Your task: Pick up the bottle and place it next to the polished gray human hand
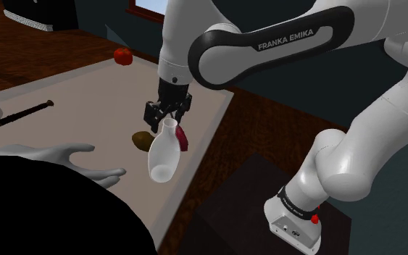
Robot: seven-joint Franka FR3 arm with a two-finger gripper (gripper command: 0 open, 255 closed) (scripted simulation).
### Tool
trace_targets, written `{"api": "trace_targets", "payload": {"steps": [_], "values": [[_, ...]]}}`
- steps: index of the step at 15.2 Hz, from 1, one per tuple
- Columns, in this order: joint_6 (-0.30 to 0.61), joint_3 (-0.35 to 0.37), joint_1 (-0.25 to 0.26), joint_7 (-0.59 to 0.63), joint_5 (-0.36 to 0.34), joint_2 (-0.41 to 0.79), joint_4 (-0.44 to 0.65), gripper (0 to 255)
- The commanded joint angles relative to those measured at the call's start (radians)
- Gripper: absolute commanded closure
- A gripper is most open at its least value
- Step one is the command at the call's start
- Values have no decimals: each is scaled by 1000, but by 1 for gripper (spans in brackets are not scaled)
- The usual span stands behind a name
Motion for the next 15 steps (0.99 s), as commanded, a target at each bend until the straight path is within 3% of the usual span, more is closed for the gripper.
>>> {"api": "trace_targets", "payload": {"steps": [1,3,7,15], "values": [[0,0,0,0,0,0,0,0],[0,0,0,0,0,0,0,0],[-127,-4,1,-9,12,-45,84,0],[-127,-4,1,-9,12,-45,84,0]]}}
